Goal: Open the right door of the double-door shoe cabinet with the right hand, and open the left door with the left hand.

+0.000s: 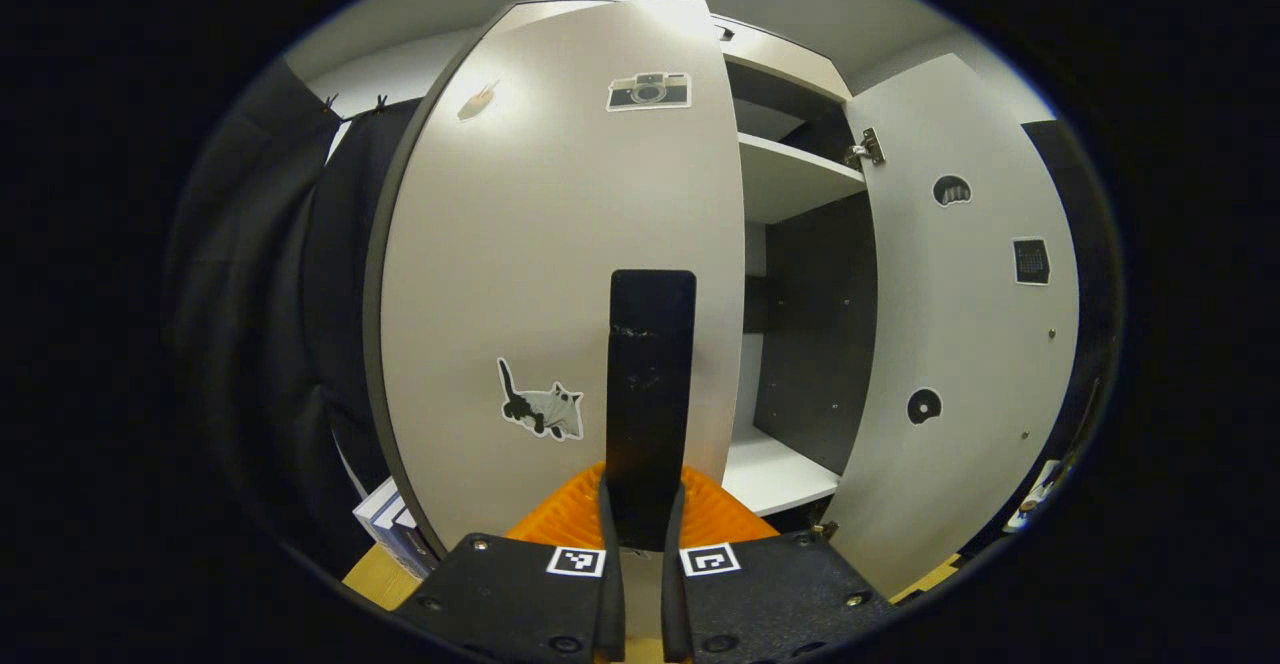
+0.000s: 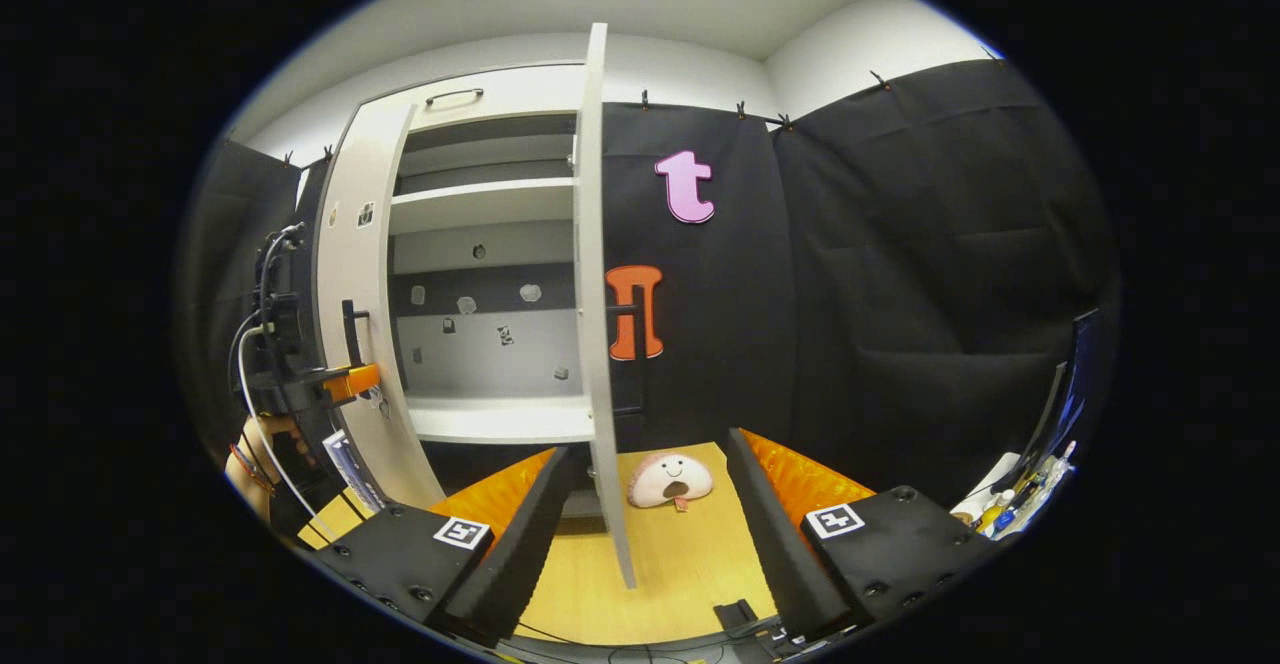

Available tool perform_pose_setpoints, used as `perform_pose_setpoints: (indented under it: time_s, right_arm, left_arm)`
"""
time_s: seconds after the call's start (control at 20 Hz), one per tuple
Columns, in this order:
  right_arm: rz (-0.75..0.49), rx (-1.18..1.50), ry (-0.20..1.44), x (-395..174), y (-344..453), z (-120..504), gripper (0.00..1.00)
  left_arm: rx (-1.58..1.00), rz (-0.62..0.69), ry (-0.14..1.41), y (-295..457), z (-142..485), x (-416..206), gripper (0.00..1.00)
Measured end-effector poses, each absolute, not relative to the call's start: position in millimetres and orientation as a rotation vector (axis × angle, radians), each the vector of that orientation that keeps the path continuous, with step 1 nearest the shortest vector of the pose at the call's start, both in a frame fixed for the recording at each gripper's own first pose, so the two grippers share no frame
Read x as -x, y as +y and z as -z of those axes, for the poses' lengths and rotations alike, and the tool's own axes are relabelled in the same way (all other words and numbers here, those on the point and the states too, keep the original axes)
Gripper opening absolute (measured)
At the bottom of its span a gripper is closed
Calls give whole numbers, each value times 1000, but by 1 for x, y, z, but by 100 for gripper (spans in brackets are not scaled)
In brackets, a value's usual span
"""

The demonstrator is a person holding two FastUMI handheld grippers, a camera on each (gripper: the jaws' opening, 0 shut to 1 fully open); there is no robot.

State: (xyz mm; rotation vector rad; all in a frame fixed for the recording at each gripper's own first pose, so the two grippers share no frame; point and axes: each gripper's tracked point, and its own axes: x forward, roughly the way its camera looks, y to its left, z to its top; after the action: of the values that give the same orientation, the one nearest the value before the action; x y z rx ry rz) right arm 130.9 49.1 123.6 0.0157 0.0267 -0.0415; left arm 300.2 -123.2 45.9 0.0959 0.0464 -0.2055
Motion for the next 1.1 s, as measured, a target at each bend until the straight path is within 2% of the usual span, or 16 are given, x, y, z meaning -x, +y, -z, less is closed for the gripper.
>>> perform_pose_setpoints:
  time_s: [0.05, 0.1, 0.2, 0.25, 0.75, 1.1]
  right_arm:
    - [49, -17, 21, -130, 53, -125, 99]
    - [56, -18, 13, -129, 56, -125, 93]
    - [73, -15, -2, -131, 62, -125, 94]
    - [83, -17, -3, -132, 63, -125, 99]
    - [97, -9, 8, -128, 83, -123, 99]
    - [82, -10, 23, -127, 92, -120, 99]
  left_arm:
    - [-97, 223, 46, -122, -46, -299, 14]
    - [-101, 242, 46, -122, -46, -297, 14]
    - [-94, 270, 42, -118, -46, -291, 14]
    - [-88, 284, 44, -117, -46, -288, 14]
    - [-22, 402, 47, -98, -56, -274, 13]
    - [-6, 423, 43, -87, -58, -265, 12]
